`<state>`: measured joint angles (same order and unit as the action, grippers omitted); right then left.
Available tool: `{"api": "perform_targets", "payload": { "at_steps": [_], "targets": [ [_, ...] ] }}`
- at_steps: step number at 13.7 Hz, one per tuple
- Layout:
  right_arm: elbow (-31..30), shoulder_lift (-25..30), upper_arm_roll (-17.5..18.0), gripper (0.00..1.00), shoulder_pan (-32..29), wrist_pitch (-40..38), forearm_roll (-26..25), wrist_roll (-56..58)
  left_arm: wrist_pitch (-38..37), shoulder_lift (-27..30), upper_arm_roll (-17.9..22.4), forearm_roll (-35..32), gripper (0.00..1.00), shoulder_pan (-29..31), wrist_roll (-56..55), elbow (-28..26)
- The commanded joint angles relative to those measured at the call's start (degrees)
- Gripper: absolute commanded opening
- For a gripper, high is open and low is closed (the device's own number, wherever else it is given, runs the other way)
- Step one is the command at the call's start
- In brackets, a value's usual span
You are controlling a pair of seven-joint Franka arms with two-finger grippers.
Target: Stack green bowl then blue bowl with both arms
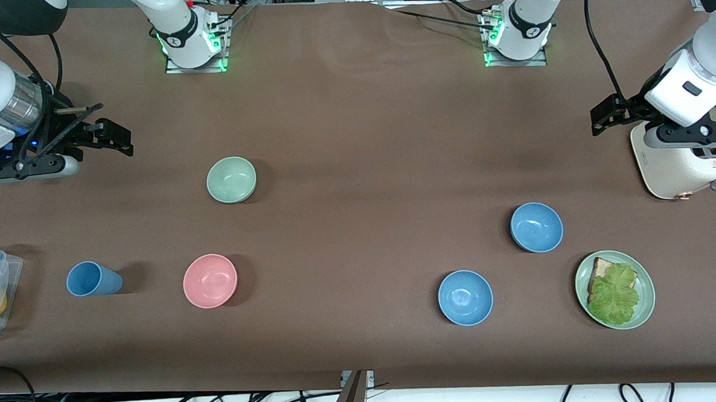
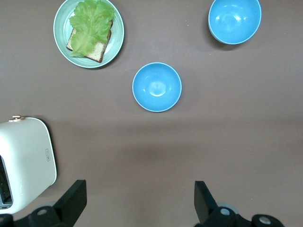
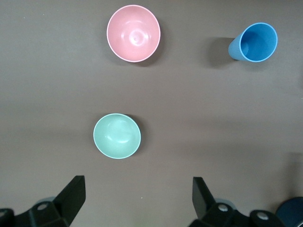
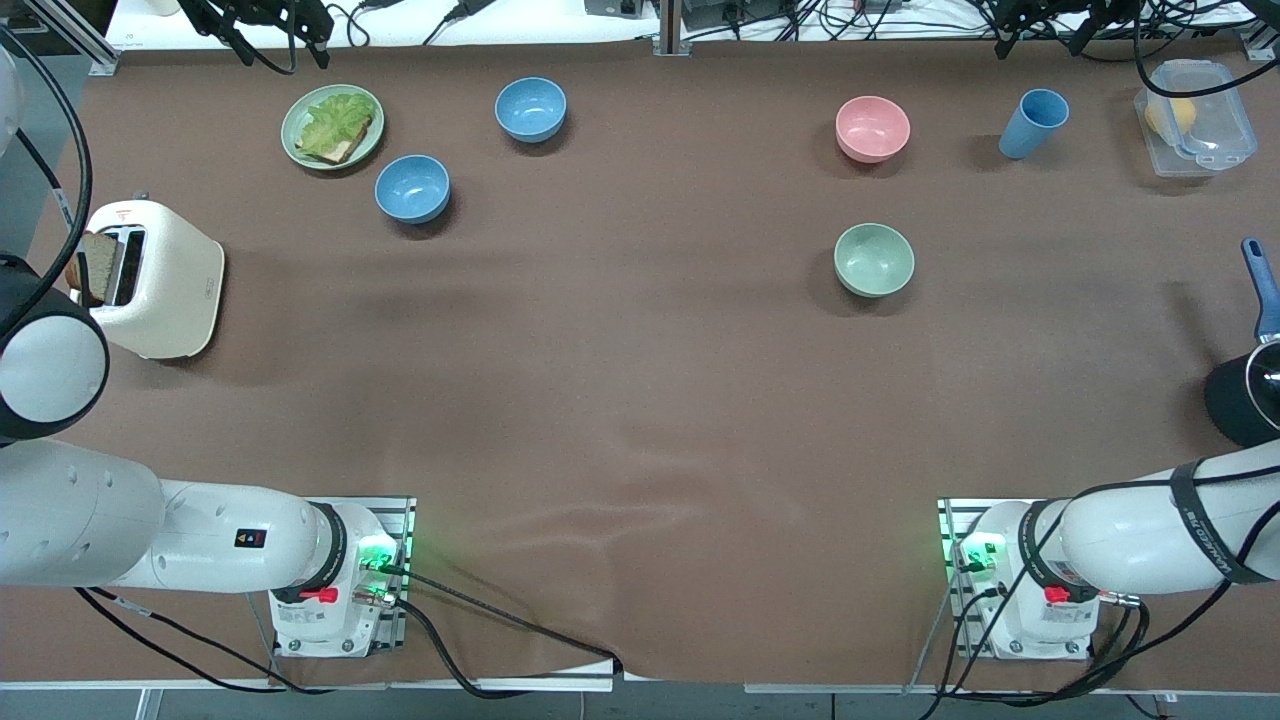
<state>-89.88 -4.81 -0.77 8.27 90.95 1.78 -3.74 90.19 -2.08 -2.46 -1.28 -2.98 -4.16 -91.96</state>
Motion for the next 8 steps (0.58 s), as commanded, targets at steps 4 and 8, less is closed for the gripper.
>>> {"api": "perform_targets", "payload": {
  "at_steps": [4, 8],
  "targets": [
    [0.2, 0.1, 0.1, 1.00, -0.5, 0.3, 1.1, 0.3, -1.2, -0.7, -0.2, 0.2, 1.00, 0.3, 0.2, 1.8],
    [0.1, 0.1, -0.2, 1.00, -0.5, 0.3, 1.1, 0.3, -1.2, -0.7, -0.1, 0.2, 1.00, 0.3, 0.3, 1.8]
  ]
}}
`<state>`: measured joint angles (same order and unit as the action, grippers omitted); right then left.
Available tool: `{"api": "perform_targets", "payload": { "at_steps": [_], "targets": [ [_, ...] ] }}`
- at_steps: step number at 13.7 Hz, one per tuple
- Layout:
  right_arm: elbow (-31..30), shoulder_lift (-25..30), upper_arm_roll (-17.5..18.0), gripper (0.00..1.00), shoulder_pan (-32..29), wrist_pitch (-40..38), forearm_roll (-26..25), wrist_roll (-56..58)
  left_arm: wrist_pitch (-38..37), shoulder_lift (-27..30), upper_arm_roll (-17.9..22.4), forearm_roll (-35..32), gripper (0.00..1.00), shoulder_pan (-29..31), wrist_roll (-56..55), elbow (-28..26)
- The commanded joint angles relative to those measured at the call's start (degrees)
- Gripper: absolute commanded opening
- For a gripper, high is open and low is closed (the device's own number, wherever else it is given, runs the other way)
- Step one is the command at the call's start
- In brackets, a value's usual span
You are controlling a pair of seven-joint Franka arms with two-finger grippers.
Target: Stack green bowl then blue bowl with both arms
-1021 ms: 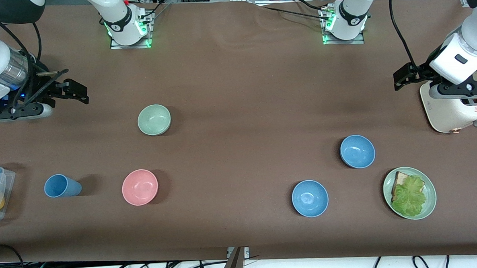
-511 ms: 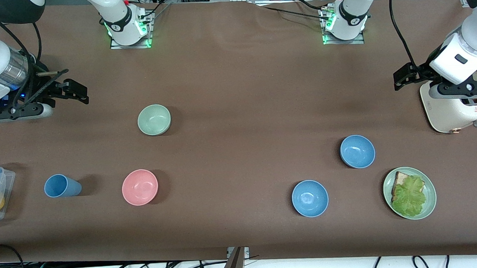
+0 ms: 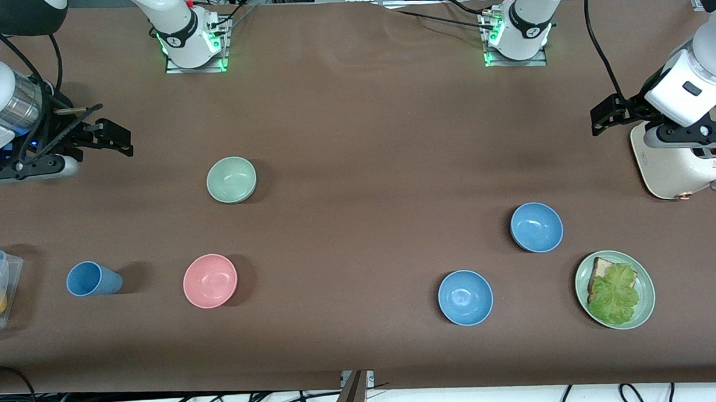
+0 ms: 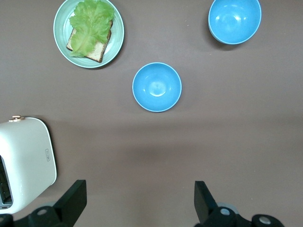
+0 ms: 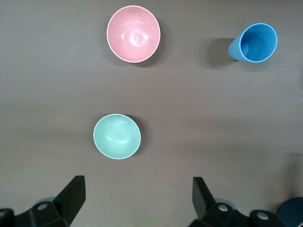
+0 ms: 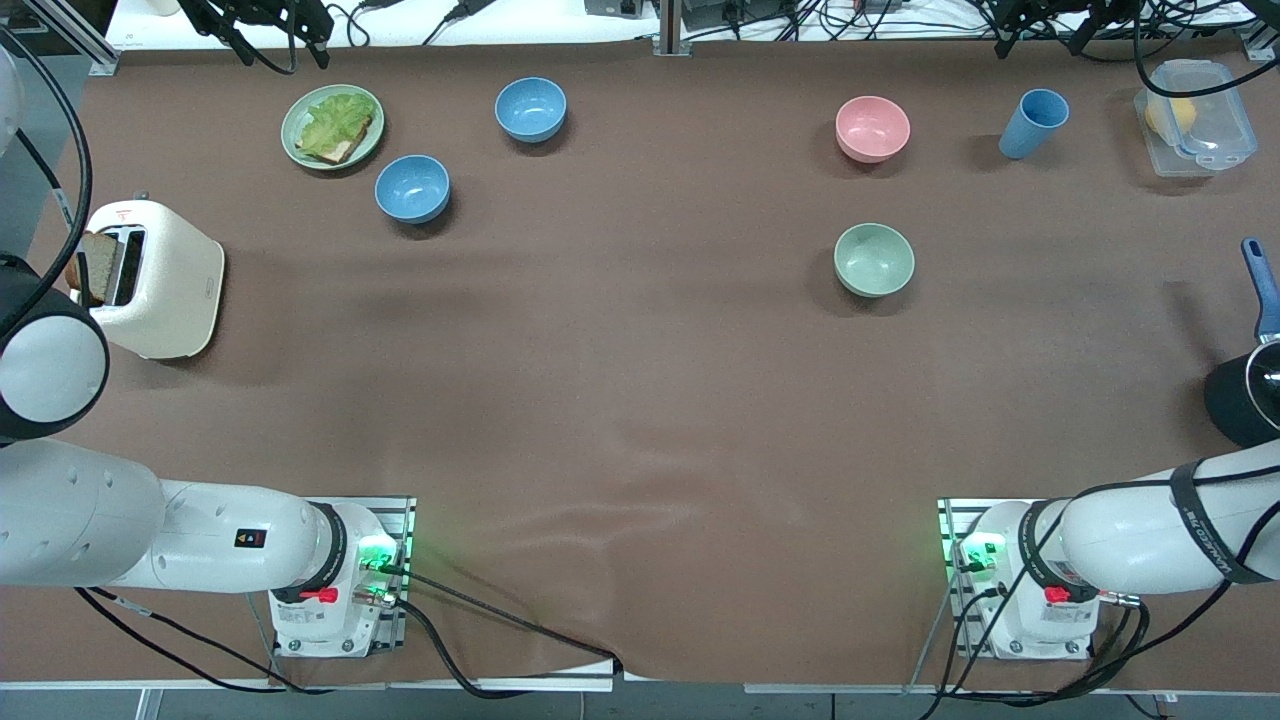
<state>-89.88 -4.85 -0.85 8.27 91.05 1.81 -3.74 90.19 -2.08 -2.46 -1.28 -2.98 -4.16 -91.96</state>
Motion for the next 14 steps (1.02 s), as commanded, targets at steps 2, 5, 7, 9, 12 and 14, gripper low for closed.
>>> {"api": "perform_targets", "payload": {
  "at_steps": [2, 5, 7, 9, 12, 14],
  "targets": [
    [0.1, 0.1, -0.2, 1.00, -0.5, 0.5, 1.2, 0.6, -1.2, -0.7, -0.2, 0.2, 1.00, 0.3, 0.3, 1.8],
    [0.0, 0.1, -0.2, 1.00, -0.6, 0.6, 1.2, 0.7, -1.2, -0.7, -0.2, 0.2, 1.00, 0.3, 0.3, 1.8],
    [0.0, 0.1, -0.2, 1.00, -0.6, 0.7, 1.2, 0.7, -1.2, -0.7, -0.1, 0.2, 1.00, 0.3, 0.3, 1.8],
    [0.0, 0.1, -0.2, 1.00, -0.6, 0.7, 1.2, 0.7, -1.2, -0.7, -0.1, 0.2, 1.00, 0.3, 0.3, 1.8],
    [-0.2, 0.1, -0.2, 1.00, -0.6, 0.7, 1.2, 0.7, -1.2, -0.7, -0.2, 0.2, 1.00, 0.3, 0.3, 1.8],
    [0.0, 0.1, -0.2, 1.00, -0.6, 0.8, 1.2, 0.7, -1.2, -0.7, -0.1, 0.2, 1.00, 0.3, 0.3, 1.8]
  ]
}}
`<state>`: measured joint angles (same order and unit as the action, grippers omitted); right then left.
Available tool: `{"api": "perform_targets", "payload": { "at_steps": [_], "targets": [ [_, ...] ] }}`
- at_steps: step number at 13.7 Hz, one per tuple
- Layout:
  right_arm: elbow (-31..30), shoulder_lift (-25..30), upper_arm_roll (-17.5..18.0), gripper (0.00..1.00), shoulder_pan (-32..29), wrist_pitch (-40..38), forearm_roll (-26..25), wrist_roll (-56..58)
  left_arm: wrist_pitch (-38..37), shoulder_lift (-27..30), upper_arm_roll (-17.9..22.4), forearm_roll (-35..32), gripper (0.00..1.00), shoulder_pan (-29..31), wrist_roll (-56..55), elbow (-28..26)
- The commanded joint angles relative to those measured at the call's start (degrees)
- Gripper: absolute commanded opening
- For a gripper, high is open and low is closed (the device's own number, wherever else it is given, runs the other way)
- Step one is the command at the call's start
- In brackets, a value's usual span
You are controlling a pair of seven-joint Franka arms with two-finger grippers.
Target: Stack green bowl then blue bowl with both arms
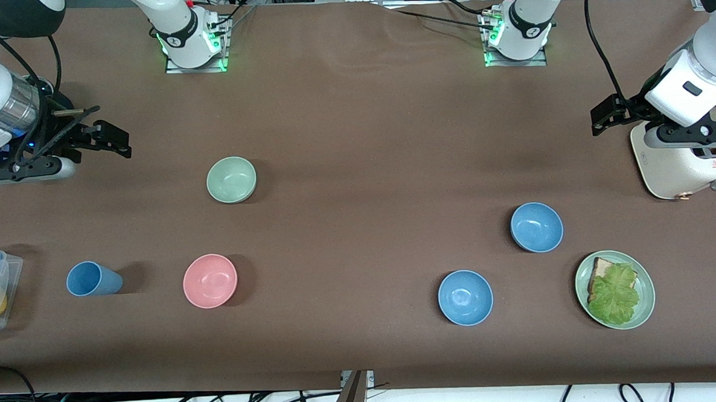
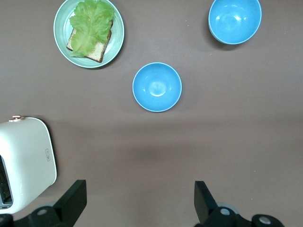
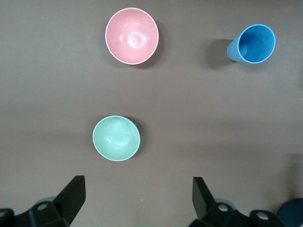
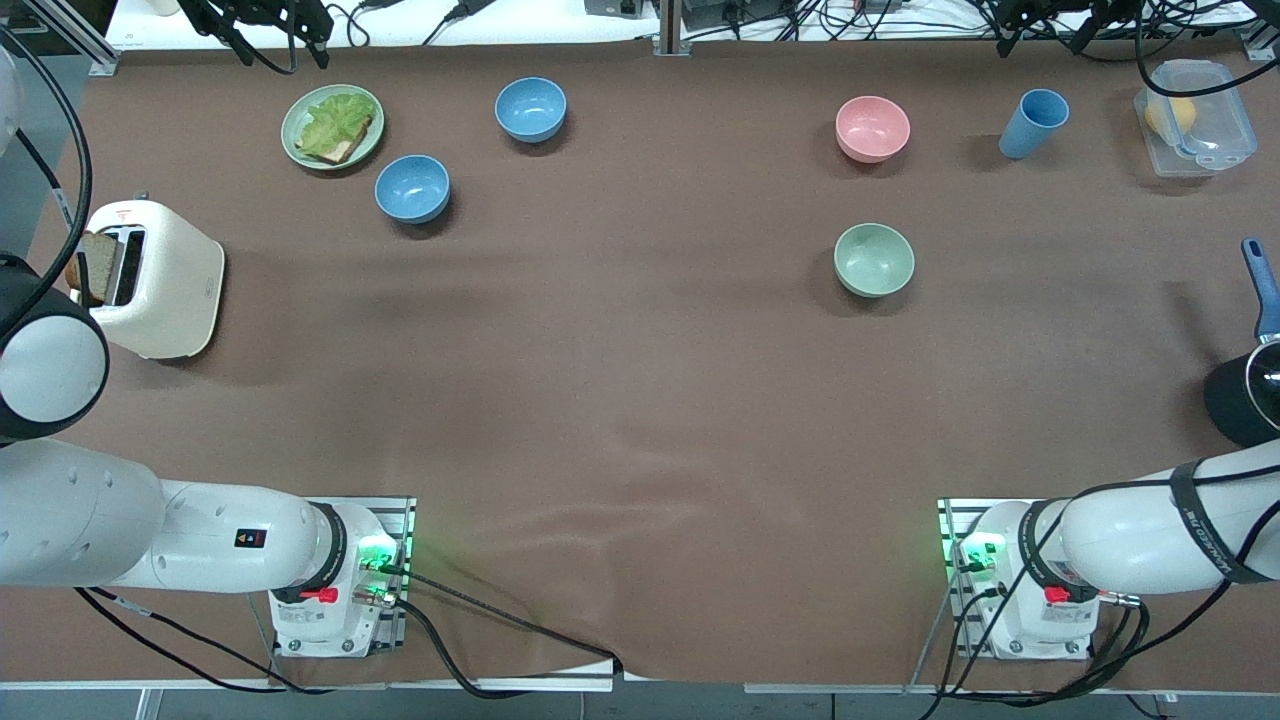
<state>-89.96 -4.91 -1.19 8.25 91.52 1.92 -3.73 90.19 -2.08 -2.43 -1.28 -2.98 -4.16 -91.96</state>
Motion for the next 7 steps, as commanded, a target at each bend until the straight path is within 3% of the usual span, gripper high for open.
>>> {"api": "perform_targets", "payload": {
  "at_steps": [1, 7],
  "targets": [
    [0.0, 0.2, 0.1, 1.00, -0.6, 0.4, 1.1, 0.8, -1.2, -0.7, -0.1, 0.2, 1.00, 0.3, 0.3, 1.8],
    [0.1, -0.5, 0.2, 1.00, -0.6, 0.2, 0.7, 1.0, -1.2, -0.7, -0.1, 0.2, 1.00, 0.3, 0.3, 1.8]
  ]
}}
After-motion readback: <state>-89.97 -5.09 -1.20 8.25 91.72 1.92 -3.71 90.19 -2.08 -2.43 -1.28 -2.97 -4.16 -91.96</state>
